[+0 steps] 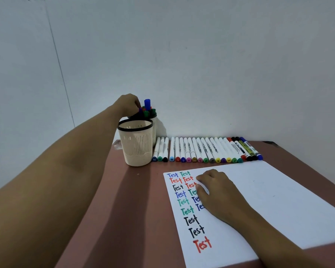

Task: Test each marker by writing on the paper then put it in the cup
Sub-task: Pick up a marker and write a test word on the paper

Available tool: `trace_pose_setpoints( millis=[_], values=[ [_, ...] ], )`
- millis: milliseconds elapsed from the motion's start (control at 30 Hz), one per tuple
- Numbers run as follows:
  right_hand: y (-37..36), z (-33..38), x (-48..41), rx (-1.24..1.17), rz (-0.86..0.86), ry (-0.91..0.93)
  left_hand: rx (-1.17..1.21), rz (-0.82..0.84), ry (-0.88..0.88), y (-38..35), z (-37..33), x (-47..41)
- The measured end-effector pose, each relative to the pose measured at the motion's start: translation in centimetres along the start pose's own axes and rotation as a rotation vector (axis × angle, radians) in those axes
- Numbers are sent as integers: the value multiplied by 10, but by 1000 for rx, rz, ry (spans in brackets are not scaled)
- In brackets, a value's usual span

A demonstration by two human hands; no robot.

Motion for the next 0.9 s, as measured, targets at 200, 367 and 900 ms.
trace_pose_setpoints(
  millis=[200, 367, 900],
  values=[
    [0, 0, -1, 0, 1, -1, -4, 53, -59, 3, -7, 0],
    [1, 0, 0, -2, 2, -1, -89, 139, -92, -4, -9, 3],
    [2, 0, 0, 3, 9, -4, 141, -139, -26, 16, -2, -10]
  ],
)
Point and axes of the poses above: each hand's wrist, its own x-axis away from the middle knuckle, its own y-axis out of the back of the hand, z = x × y, the point moved 5 cm from there along -x, towards the middle knuckle, and after that the axes turned 11 degrees about -y, right-handed, at the moved point
